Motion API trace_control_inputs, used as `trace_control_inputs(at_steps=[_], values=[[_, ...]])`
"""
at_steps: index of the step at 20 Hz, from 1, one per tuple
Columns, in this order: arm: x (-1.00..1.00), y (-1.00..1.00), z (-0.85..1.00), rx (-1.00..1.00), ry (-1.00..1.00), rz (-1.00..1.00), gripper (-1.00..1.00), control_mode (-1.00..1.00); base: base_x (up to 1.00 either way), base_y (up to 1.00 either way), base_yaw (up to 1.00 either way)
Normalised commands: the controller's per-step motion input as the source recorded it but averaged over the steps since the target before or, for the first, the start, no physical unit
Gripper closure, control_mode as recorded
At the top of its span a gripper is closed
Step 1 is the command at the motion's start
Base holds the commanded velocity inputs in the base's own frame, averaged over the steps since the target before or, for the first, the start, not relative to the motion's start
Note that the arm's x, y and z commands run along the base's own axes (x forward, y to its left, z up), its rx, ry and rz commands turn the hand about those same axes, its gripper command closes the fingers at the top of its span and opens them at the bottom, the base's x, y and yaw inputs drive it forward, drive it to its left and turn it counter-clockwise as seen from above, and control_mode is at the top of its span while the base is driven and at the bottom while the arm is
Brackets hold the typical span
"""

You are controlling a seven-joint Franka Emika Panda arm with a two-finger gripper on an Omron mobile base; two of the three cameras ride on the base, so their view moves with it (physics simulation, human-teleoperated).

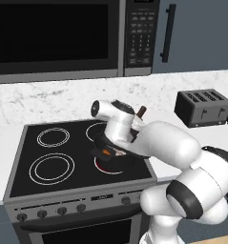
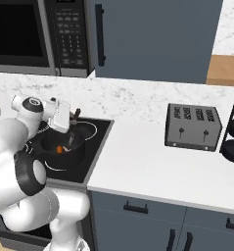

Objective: Put the carrot and garlic in the pot. Retrieve the spatula and lightly stir the vegetables in the pot.

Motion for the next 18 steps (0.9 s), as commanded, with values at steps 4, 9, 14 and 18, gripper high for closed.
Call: trace_control_inputs(at_steps=[4, 9, 14, 18], values=[[0.38, 0.28, -0.14, -0.08, 0.0, 0.15, 1.0, -1.0, 0.0, 0.0, 0.0], [0.09, 0.21, -0.44, -0.11, 0.0, 0.16, 1.0, -1.0, 0.0, 0.0, 0.0], [0.0, 0.0, -0.19, -0.12, -0.01, 0.15, 1.0, -1.0, 0.0, 0.0, 0.0], [0.03, 0.0, -0.04, -0.14, -0.06, 0.14, 1.0, -1.0, 0.0, 0.0, 0.0]])
